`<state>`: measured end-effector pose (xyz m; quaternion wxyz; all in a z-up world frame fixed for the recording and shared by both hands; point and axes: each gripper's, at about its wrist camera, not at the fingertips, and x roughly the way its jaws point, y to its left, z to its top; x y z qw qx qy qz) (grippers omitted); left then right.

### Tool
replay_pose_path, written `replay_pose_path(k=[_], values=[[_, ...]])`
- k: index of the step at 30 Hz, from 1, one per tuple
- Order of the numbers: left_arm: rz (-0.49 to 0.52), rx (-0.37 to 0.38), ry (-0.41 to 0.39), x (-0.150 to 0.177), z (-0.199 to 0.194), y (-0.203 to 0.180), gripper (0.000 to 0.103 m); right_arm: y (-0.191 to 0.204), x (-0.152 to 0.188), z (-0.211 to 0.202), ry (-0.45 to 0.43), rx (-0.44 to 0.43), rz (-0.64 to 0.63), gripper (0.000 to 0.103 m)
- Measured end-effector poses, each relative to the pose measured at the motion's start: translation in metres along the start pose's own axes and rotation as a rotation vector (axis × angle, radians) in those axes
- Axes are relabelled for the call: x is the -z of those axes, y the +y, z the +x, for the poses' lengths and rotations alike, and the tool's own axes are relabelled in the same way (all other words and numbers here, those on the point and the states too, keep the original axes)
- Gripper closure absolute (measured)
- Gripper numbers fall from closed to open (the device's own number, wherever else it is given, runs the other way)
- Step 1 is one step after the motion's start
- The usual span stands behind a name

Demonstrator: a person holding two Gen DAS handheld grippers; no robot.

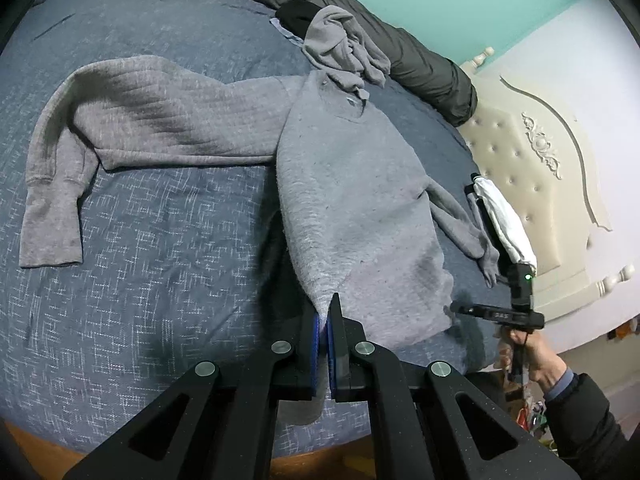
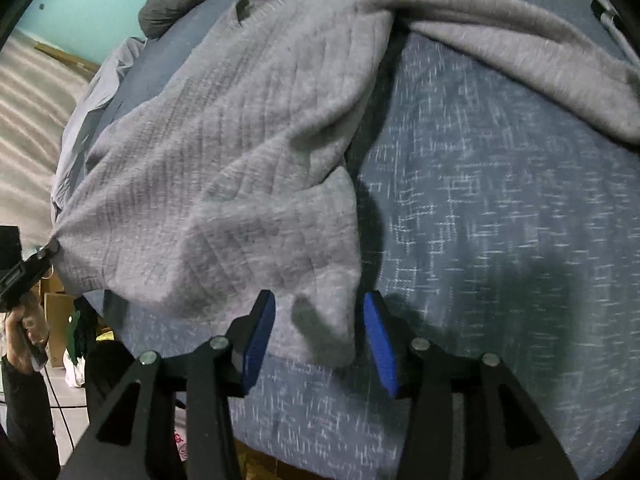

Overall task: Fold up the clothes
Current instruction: 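Pull the hem straight with the left tool while the right tool grips the hem beside it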

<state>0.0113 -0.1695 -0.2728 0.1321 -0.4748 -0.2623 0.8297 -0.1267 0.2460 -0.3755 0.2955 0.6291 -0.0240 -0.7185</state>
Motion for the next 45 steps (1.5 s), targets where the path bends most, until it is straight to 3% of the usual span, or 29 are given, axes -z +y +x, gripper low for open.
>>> replay_pose_path(k=[1,2,5,10,17,21,26,29,31,33,34,35,37,45], values=[[0.001,0.000,0.001,0.000,0.000,0.000,0.100,0.000,0.001,0.003,0.005,-0.002,-0.001,0.071],[0.001,0.000,0.001,0.000,-0.001,-0.001,0.100,0.000,0.002,0.006,0.010,-0.003,-0.002,0.092],[0.003,-0.001,0.004,-0.002,-0.001,-0.001,0.100,-0.002,0.005,0.000,-0.010,-0.030,-0.002,0.100],[0.011,-0.003,0.016,-0.003,0.001,-0.004,0.100,-0.010,0.015,-0.046,-0.075,-0.070,-0.014,0.100],[0.049,0.002,0.083,0.005,0.020,-0.025,0.100,-0.038,0.042,-0.107,-0.108,-0.011,-0.016,0.101],[0.088,-0.015,0.164,0.017,0.054,-0.044,0.100,-0.060,0.057,-0.105,-0.097,0.030,0.041,0.101],[0.046,-0.024,0.218,0.025,0.085,-0.045,0.100,-0.079,0.065,-0.092,-0.078,0.052,0.099,0.101],[0.047,-0.020,0.219,0.027,0.084,-0.047,0.100,-0.078,0.063,-0.084,-0.058,0.050,0.103,0.099],[0.047,-0.023,0.213,0.027,0.079,-0.046,0.100,-0.075,0.057,-0.087,-0.081,0.106,0.088,0.094],[0.055,-0.030,0.209,0.025,0.076,-0.046,0.100,-0.070,0.049,-0.093,-0.132,0.081,0.081,0.076],[0.055,-0.032,0.206,0.024,0.075,-0.048,0.100,-0.065,0.044,-0.096,-0.158,0.061,0.074,0.061],[0.057,-0.031,0.205,0.024,0.074,-0.048,0.100,-0.059,0.038,-0.094,-0.161,0.056,0.056,0.058],[0.060,-0.030,0.203,0.024,0.073,-0.049,0.100,-0.045,0.027,-0.089,-0.166,0.046,0.021,0.058],[0.073,-0.019,0.198,0.026,0.076,-0.057,0.100,-0.041,0.003,-0.036,-0.053,0.172,-0.056,0.057]])
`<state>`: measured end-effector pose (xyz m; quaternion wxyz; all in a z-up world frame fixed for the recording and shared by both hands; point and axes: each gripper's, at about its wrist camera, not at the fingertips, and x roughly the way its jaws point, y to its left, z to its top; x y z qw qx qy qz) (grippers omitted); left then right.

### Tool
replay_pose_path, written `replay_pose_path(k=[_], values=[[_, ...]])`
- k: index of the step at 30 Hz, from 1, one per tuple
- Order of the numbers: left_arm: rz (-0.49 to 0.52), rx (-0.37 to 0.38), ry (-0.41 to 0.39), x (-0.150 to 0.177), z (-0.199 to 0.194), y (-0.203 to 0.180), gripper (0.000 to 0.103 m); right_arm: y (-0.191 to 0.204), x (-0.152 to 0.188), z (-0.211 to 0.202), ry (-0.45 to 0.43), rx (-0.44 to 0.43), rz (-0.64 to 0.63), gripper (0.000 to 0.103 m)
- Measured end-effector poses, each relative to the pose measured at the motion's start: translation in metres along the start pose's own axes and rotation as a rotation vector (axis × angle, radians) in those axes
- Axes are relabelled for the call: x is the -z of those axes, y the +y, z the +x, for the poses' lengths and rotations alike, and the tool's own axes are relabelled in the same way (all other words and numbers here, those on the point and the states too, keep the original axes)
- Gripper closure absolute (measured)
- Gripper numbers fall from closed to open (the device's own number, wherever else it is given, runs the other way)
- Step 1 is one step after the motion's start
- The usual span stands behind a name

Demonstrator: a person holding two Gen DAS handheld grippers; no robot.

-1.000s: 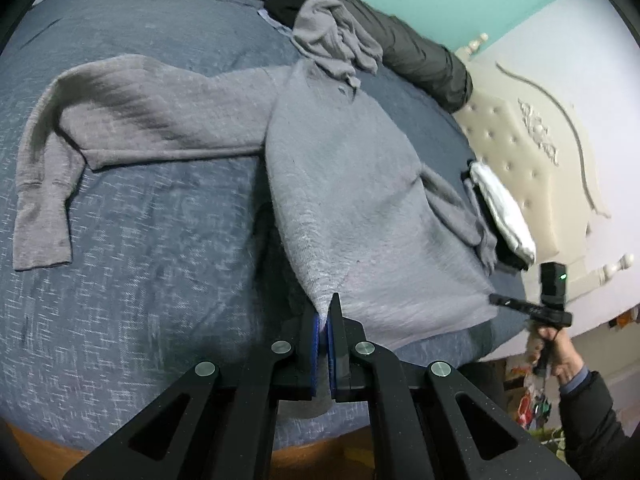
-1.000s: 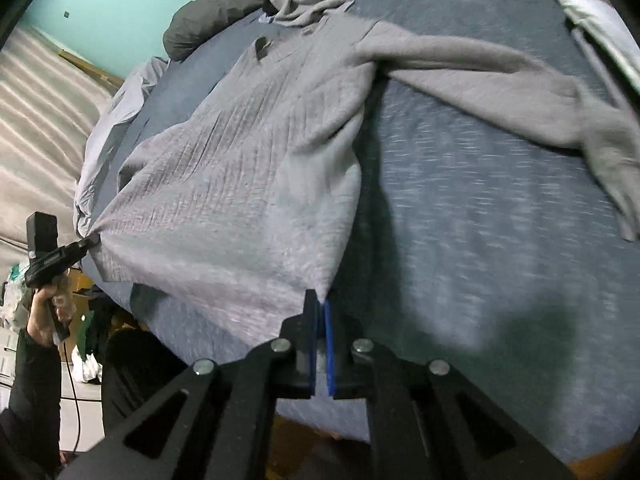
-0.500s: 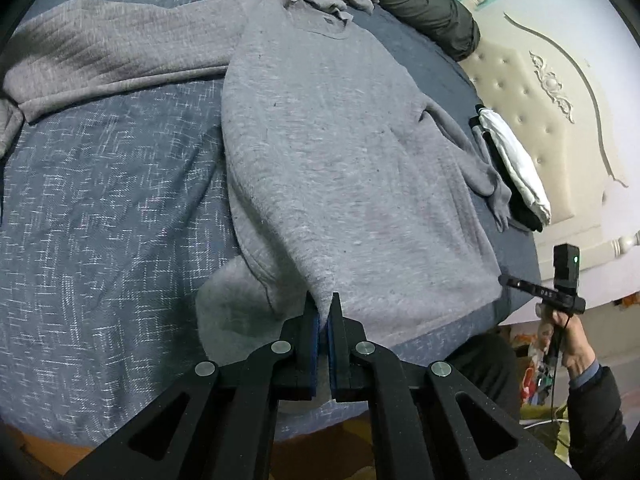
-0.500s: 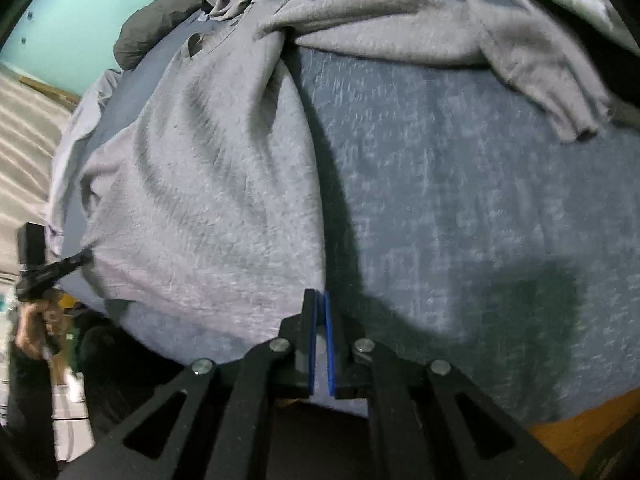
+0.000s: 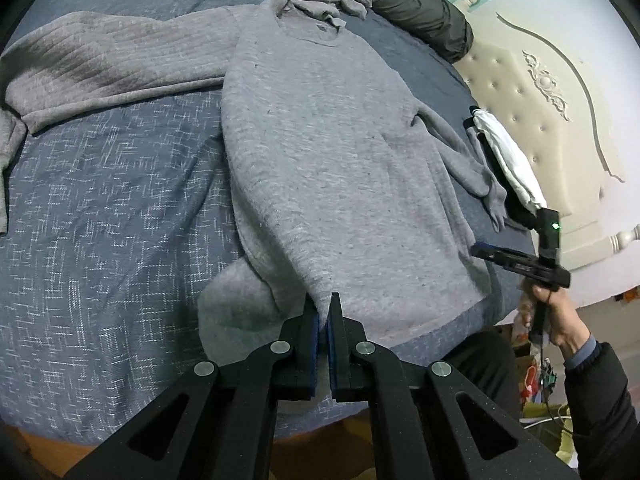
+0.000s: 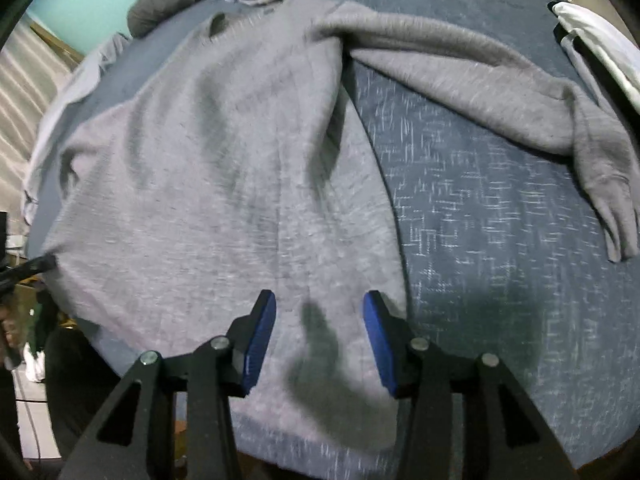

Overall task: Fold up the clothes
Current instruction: 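Pull the hem straight with the left tool while the right tool grips the hem beside it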

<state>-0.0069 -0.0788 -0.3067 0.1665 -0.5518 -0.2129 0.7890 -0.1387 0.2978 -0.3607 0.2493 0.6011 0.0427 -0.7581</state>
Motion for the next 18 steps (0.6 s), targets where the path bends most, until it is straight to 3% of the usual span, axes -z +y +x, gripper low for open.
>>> replay_pose_path(k=[1,2,4,5,14,16,18], values=[[0.003,-0.001,-0.002,0.000,-0.001,0.000,0.100,-0.002,0.002,0.003,0.007,0.010,-0.001,0.059],[0.007,-0.003,-0.003,-0.001,-0.001,-0.001,0.100,-0.003,0.002,0.007,0.011,0.015,0.000,0.074],[0.011,-0.006,-0.005,-0.001,-0.003,0.001,0.100,-0.009,0.002,0.008,0.010,0.018,0.012,0.094],[0.012,-0.006,-0.006,-0.002,-0.004,0.001,0.100,-0.012,0.003,0.007,0.002,0.017,0.018,0.097],[0.022,0.000,-0.009,-0.003,-0.002,0.001,0.099,-0.039,0.005,-0.036,-0.129,-0.033,0.043,0.101],[0.029,0.002,-0.011,-0.002,-0.003,0.001,0.093,-0.046,0.003,-0.050,-0.168,-0.049,0.063,0.101],[0.023,-0.005,-0.013,-0.001,-0.005,0.006,0.080,-0.058,0.002,-0.063,-0.196,-0.040,0.080,0.101]])
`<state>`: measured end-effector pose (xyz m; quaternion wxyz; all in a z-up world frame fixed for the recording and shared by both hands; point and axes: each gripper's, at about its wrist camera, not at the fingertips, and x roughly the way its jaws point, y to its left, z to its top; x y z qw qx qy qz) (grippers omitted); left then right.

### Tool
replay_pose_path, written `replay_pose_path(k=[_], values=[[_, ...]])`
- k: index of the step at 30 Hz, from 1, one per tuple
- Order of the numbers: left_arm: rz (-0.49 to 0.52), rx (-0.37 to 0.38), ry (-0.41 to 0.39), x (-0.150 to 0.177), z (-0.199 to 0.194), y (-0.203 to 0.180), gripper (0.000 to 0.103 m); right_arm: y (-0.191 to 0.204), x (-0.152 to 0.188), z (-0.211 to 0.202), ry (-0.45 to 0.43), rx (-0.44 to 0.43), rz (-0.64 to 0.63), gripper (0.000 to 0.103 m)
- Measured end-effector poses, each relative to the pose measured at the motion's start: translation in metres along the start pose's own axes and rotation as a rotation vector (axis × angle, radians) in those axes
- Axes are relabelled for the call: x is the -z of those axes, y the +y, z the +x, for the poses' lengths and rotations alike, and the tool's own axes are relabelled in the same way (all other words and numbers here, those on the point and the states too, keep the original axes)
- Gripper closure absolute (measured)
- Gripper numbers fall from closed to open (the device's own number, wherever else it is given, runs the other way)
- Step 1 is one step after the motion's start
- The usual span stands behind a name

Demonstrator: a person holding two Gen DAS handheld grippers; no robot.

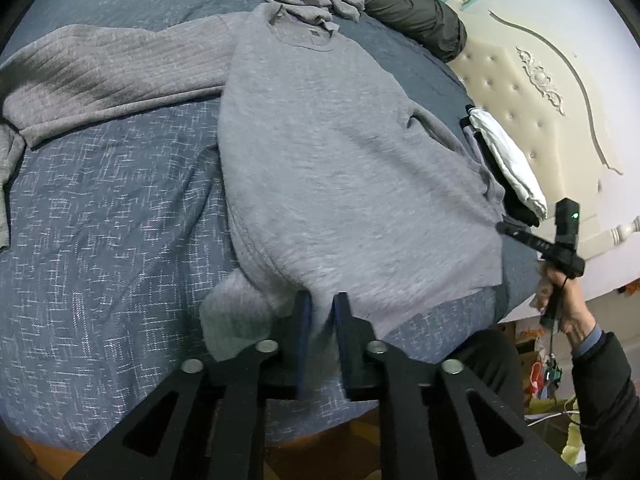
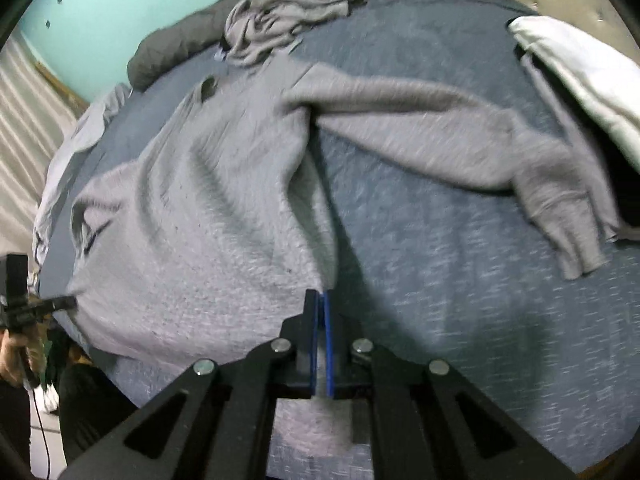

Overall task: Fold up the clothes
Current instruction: 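Pull the hem straight with the left tool while the right tool grips the hem beside it, then open the left tool to release the hem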

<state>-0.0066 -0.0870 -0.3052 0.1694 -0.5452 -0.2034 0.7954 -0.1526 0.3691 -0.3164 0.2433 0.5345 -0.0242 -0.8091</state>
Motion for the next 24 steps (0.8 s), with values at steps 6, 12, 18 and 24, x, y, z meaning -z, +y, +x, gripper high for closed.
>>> replay_pose_path(k=[6,12,18,24], values=[[-0.041,-0.016,-0.005,0.004,-0.002,0.018,0.064,-0.011,-0.006,-0.007,-0.026,0.047,0.069,0.101],[-0.034,-0.050,0.026,0.006,0.013,0.026,0.062,-0.017,-0.010,-0.001,-0.029,0.065,0.094,0.101],[-0.022,-0.030,0.088,0.010,0.029,0.033,0.062,-0.015,-0.010,-0.004,-0.020,0.049,0.078,0.101],[0.038,-0.028,0.146,0.020,0.043,0.023,0.078,-0.017,-0.005,-0.001,-0.008,0.032,0.088,0.101]])
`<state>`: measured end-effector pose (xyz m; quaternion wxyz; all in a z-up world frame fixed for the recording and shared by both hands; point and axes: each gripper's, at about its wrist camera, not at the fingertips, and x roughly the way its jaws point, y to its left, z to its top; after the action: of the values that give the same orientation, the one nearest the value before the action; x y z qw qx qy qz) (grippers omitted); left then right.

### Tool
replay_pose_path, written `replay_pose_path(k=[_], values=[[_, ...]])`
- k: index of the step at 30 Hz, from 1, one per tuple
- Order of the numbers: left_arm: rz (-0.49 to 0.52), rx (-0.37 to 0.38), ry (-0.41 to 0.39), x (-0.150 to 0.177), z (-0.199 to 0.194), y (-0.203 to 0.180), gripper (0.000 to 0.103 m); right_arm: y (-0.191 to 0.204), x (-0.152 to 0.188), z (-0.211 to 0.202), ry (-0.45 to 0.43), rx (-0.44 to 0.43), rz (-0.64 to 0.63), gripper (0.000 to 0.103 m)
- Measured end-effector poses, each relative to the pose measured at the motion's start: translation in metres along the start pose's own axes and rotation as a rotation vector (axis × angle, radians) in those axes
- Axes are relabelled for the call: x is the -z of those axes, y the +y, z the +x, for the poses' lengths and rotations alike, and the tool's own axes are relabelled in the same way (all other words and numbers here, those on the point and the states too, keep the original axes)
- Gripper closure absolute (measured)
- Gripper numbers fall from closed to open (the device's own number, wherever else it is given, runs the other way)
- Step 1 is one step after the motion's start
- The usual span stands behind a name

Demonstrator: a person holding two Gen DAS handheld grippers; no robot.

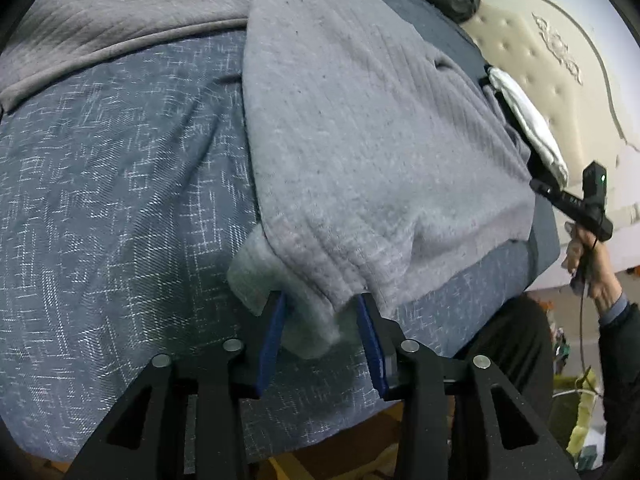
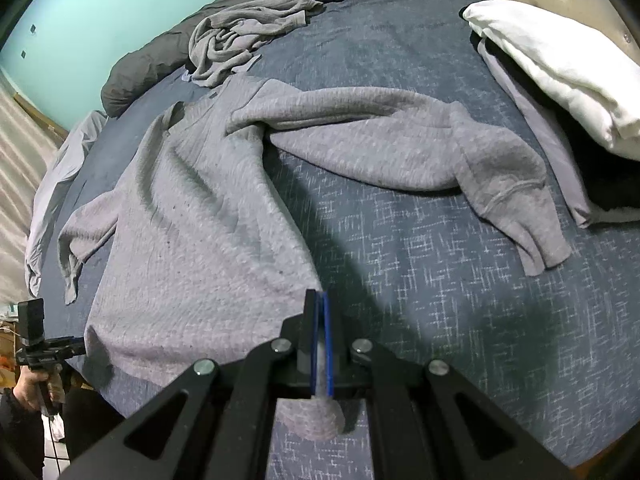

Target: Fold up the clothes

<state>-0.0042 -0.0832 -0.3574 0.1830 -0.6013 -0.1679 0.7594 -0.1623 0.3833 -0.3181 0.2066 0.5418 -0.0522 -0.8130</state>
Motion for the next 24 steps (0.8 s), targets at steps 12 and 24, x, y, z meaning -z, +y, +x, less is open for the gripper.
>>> replay_pose_path(k=[12,24], values=[[0.089,-0.044,-0.050,0.014,-0.033,-0.016,0.093,0.009,0.001,-0.013,-0.015,-0.020,-0.013,0.101],[0.156,-0.131,-0.013,0.018,-0.014,-0.028,0.062,0.002,0.037,-0.007,0.036,-0.050,-0.017,0.050]])
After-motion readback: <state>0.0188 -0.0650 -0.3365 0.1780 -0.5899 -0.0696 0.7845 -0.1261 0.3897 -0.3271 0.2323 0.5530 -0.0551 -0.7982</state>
